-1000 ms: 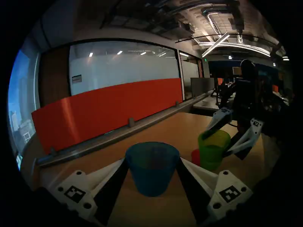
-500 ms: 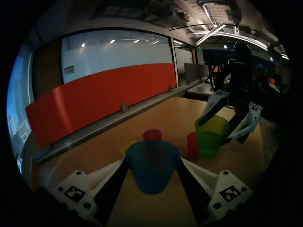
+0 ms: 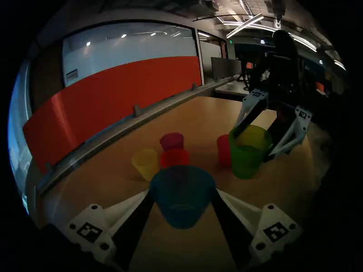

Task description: Pour water

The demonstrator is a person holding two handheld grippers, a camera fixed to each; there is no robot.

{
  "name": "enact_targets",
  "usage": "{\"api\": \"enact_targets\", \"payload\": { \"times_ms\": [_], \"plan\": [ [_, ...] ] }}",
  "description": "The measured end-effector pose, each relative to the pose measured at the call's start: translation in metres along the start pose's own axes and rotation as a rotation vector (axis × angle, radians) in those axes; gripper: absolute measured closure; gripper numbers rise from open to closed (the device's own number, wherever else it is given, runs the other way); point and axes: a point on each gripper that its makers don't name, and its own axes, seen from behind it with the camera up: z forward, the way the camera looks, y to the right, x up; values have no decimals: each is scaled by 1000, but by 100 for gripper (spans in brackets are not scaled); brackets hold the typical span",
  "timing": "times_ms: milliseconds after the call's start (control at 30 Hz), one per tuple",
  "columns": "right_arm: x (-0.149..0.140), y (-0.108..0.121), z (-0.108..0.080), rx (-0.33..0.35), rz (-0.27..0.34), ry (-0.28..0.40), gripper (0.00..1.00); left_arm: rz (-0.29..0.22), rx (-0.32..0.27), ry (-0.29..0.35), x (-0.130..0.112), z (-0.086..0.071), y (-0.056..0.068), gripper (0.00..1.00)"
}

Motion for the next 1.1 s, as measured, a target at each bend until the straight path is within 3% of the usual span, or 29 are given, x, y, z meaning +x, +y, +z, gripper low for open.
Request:
{"api": "enact_targets", "payload": {
  "times_ms": [400, 1100],
  "plan": [
    [-29, -1, 10, 11, -4, -73, 8, 31, -33, -68, -23, 18, 6, 13],
    [-68, 1, 28, 16, 8, -141, 8, 7, -90, -139, -59, 47, 18, 13]
  ]
}}
